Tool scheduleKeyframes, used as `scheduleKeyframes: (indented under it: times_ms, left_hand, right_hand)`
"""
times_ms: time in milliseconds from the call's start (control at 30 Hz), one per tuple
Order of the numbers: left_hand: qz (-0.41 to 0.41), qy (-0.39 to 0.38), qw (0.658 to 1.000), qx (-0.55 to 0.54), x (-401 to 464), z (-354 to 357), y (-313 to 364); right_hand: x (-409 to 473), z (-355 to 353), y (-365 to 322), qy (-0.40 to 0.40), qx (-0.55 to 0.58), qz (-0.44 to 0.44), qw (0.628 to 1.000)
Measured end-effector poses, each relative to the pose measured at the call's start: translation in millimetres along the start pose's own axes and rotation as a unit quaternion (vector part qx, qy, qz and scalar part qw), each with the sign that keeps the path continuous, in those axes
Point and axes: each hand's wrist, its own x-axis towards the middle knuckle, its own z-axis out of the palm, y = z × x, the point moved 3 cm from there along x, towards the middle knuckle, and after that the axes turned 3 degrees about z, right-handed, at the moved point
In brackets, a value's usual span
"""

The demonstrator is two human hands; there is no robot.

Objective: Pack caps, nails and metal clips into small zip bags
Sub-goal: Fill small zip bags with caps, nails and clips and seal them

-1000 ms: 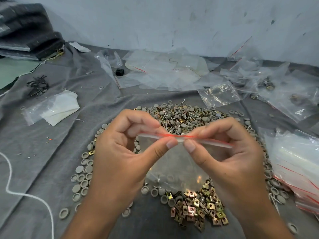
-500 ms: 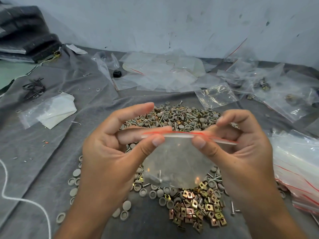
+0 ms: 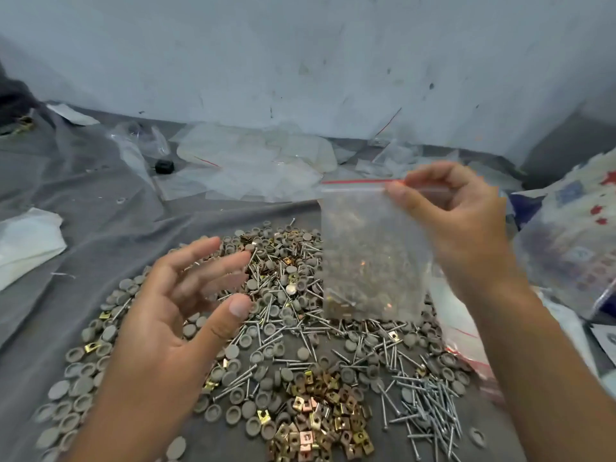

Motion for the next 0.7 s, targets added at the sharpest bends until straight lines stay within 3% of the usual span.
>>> scheduleKeyframes:
  times_ms: [133, 233, 333, 433, 600, 700]
  left_hand:
    - [-0.008, -0.003, 0.999, 0.034, -1.4, -3.4, -2.1]
    - [-0.008, 0.007, 0.997, 0.071, -0.7, -5.7, -4.3]
    - [-0.009, 0.022, 0.997, 0.076, 1.4, -8.7, -6.2]
    - [-0.015, 0.027, 0.995, 0.09, 1.7, -8.9, -8.5]
    - [-0.013, 0.028, 0.995, 0.098, 1.0, -11.8, -11.6]
    - [-0.006, 0.034, 0.994, 0.099, 1.6, -13.5, -14.7]
  right_hand:
    - [89.6, -68.2, 24.8, 0.128, -0.109, -0.006, 0.986]
    - [127.2, -95.6, 56.5, 0.145, -0.24, 0.017, 0.96]
    - [124.2, -106.2, 95.8, 0.082, -0.361, 0.061, 0.927]
    - [95.9, -105.8, 119.4, -0.034, -0.443, 0.129, 0.886]
    - [20.1, -115.5, 85.6, -0.155, -0.513, 0.136, 0.833]
    - [-48.5, -145.8, 63.5, -0.25, -0.581, 0.197, 0.749]
